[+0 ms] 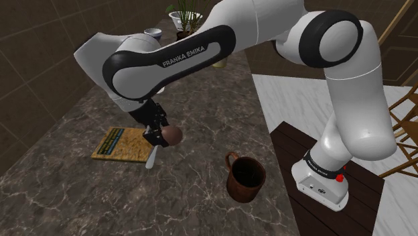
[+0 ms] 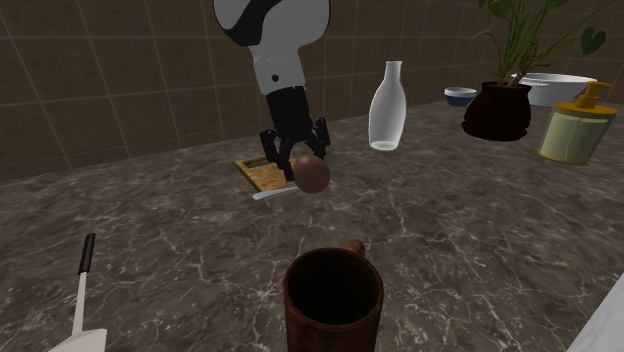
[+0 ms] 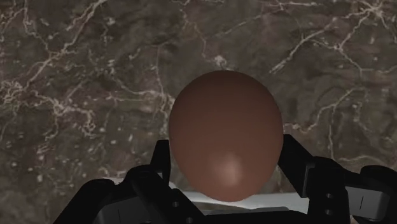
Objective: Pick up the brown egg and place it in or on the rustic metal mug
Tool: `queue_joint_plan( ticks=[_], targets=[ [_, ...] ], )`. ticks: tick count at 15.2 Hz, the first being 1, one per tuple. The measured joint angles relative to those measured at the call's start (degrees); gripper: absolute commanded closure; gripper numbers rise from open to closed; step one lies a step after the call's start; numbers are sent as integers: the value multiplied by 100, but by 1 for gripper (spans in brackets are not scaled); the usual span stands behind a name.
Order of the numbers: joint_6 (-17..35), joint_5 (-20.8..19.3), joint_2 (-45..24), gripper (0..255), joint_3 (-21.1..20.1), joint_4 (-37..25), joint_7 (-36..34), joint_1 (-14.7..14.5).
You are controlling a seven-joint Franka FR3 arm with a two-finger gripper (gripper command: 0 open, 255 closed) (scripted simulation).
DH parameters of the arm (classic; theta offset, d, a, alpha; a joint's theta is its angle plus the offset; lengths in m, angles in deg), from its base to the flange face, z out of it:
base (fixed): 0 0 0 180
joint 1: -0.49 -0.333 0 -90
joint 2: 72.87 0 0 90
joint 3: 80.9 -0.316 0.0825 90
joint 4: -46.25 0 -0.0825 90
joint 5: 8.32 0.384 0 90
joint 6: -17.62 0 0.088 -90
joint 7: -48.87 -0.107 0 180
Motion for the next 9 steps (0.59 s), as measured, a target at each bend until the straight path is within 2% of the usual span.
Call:
queue_joint_plan(
  ticks=[9],
  targets=[
    [-565, 74, 199, 255, -45, -385, 52, -26]
  ],
)
